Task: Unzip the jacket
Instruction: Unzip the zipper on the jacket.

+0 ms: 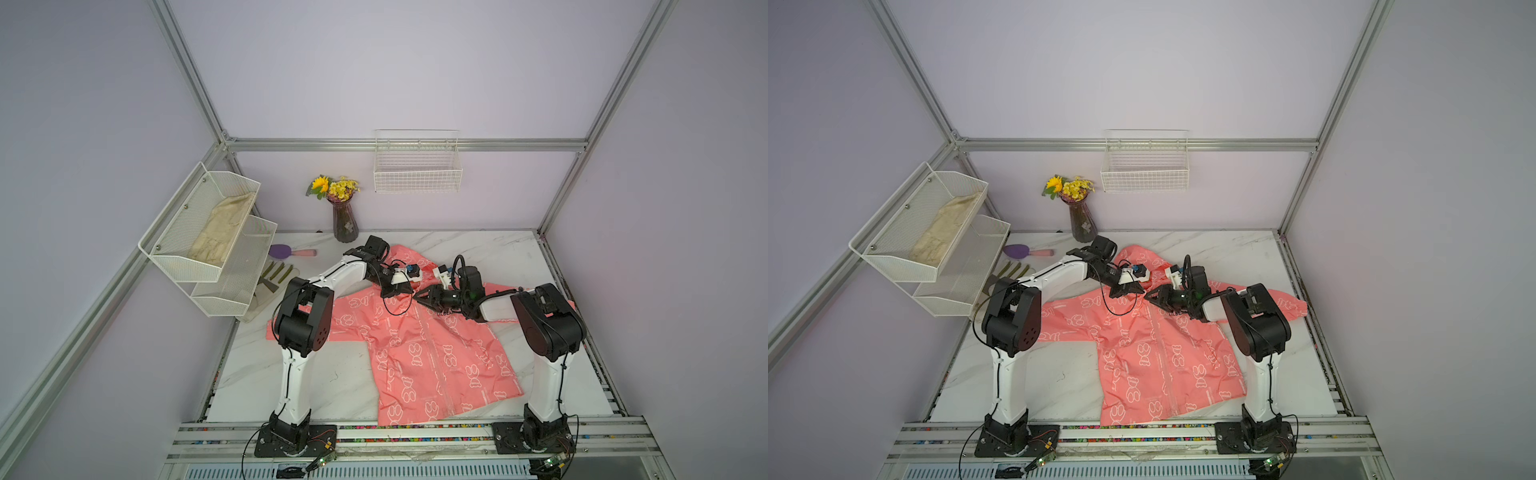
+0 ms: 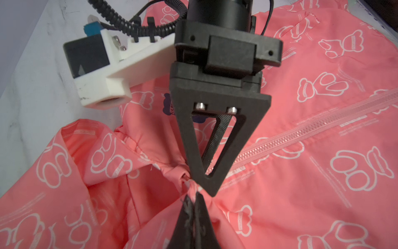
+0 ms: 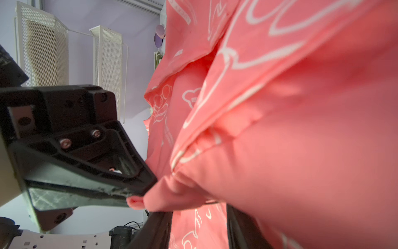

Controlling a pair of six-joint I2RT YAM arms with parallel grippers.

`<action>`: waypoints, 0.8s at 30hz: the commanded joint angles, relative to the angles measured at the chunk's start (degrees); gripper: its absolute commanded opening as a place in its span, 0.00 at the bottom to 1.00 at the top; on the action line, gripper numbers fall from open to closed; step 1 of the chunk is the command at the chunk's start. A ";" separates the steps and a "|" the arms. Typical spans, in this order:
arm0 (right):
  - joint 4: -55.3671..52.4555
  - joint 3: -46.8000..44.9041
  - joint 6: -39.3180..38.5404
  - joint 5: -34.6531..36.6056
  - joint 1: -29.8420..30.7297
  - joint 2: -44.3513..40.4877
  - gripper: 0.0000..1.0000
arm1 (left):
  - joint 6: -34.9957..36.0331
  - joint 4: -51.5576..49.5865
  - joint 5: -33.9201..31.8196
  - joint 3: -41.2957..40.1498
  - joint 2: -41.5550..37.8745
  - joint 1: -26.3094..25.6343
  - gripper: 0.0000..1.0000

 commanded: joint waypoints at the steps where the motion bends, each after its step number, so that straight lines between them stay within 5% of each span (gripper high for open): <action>1: 3.42 2.54 -1.29 -2.15 -0.05 0.56 0.42 | 0.57 -0.41 2.34 -1.58 -4.26 -0.48 0.00; 16: -5.91 5.00 -10.03 -0.97 -0.01 0.33 0.44 | 0.39 0.32 2.90 -1.83 -5.06 0.15 0.00; 24: -15.67 11.61 -16.94 1.12 -0.04 1.02 0.33 | 0.13 0.35 3.04 -2.36 -5.19 0.15 0.00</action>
